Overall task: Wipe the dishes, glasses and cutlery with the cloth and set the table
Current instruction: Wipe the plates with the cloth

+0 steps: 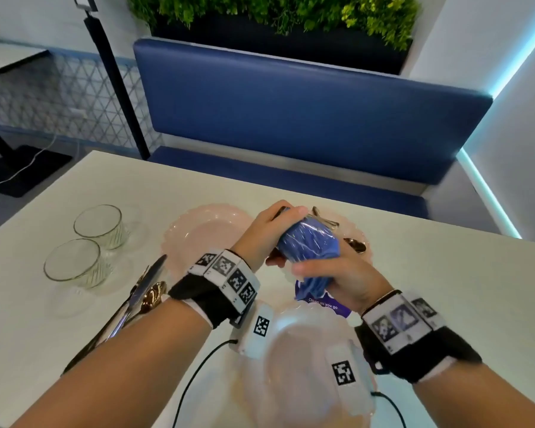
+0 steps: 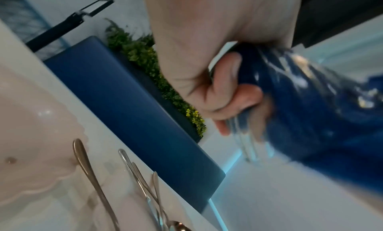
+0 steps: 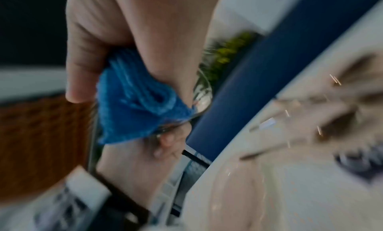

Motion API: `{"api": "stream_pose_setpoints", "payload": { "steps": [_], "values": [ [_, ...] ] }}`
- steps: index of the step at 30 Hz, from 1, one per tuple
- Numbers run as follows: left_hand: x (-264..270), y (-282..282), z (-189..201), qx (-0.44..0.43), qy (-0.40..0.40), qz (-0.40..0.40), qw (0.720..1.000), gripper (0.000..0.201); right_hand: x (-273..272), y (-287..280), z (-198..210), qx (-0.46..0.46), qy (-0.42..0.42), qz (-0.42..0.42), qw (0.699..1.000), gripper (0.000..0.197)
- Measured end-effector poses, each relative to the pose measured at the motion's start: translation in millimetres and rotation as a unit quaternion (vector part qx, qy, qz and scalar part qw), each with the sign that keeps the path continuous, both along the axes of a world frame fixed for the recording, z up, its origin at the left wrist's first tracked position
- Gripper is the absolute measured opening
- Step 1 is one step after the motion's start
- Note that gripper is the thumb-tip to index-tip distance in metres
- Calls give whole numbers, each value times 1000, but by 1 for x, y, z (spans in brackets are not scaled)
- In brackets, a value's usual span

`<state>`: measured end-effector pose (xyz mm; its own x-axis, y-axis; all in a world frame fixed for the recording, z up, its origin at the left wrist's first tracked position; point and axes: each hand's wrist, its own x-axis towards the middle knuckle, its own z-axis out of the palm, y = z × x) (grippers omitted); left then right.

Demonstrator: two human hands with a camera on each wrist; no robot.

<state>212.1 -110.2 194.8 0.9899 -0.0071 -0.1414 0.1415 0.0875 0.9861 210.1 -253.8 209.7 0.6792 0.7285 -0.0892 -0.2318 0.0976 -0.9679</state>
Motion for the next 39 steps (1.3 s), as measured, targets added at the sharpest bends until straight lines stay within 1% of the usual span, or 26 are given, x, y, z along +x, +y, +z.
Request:
{"api": "stream_pose_setpoints", "payload": {
  "steps": [1, 2, 3, 4, 6, 8, 10, 12, 14, 16, 18, 19, 20, 21, 22, 23, 24, 25, 27, 28, 29, 31, 32, 34, 36, 39],
  "values": [
    [-6, -2, -1, 3, -24, 10, 1000, 21, 0, 1, 0, 81, 86, -4, 993, 46],
    [-12, -3, 0, 5, -42, 17, 999, 17, -1, 1, 1, 122, 132, -5, 984, 48],
    [-17, -2, 0, 9, -57, 24, 998, 13, -1, 1, 0, 126, 141, -13, 982, 52],
    [-22, 1, -1, 13, -72, 29, 997, 12, -3, 3, -1, 106, 125, -21, 986, 56],
    [-30, 9, -3, 9, -81, 19, 996, 12, -8, 5, -4, 15, 59, -49, 997, 57],
    [-37, 19, -1, -27, -37, -6, 999, 15, -14, 6, -2, -101, -47, -50, 992, 49],
    [-44, 29, 0, -65, 17, -27, 997, 22, -20, 10, -2, -168, -106, 8, 980, 50],
    [-53, 44, -2, -70, 61, -45, 995, 26, -23, 15, -4, -141, -76, 74, 984, 59],
    [-65, 66, -7, -63, 105, -96, 988, 33, -27, 26, -3, -112, -35, 136, 984, 56],
    [-76, 84, -11, -70, 143, -165, 973, 54, -27, 36, -3, -144, -46, 182, 972, 46],
    [-85, 98, -17, -96, 145, -219, 960, 78, -29, 55, -3, -187, -85, 230, 951, 37],
    [-89, 104, -19, -124, 136, -229, 956, 79, -30, 66, -3, -189, -106, 240, 946, 35],
    [-94, 110, -19, -157, 119, -230, 953, 73, -31, 79, -5, -183, -123, 228, 948, 36],
    [-100, 117, -18, -192, 111, -224, 949, 60, -33, 92, -6, -173, -130, 190, 958, 40],
    [-106, 123, -16, -222, 120, -202, 946, 48, -34, 102, -6, -161, -138, 132, 968, 43],
    [-114, 134, -15, -244, 129, -163, 947, 45, -33, 113, -7, -147, -142, 74, 976, 44],
    [-122, 147, -17, -244, 130, -113, 954, 51, -32, 124, -8, -130, -138, 34, 981, 44],
    [-130, 162, -19, -223, 126, -58, 965, 64, -31, 134, -9, -111, -118, 11, 987, 47],
    [-149, 195, -28, -131, 122, 68, 981, 93, -26, 149, -11, -80, -45, -24, 995, 70],
    [-160, 212, -30, -84, 114, 122, 982, 97, -26, 155, -10, -60, -1, -40, 997, 76],
    [-171, 229, -34, -45, 102, 171, 979, 97, -24, 160, -10, -48, 40, -55, 997, 74],
    [-193, 262, -41, -12, 65, 270, 961, 92, -23, 167, -9, -31, 124, -64, 990, 59],
    [-203, 277, -45, 2, 52, 318, 947, 86, -23, 170, -9, -24, 170, -55, 984, 58],
    [-216, 302, -58, 51, 45, 402, 913, 78, -24, 178, -9, -16, 248, -50, 967, 69],
    [-221, 323, -74, 114, 63, 446, 886, 75, -26, 188, -14, 3, 292, -64, 954, 81],
    [-215, 339, -94, 175, 80, 453, 871, 81, -29, 198, -19, 30, 323, -72, 943, 84]
  ]
}}
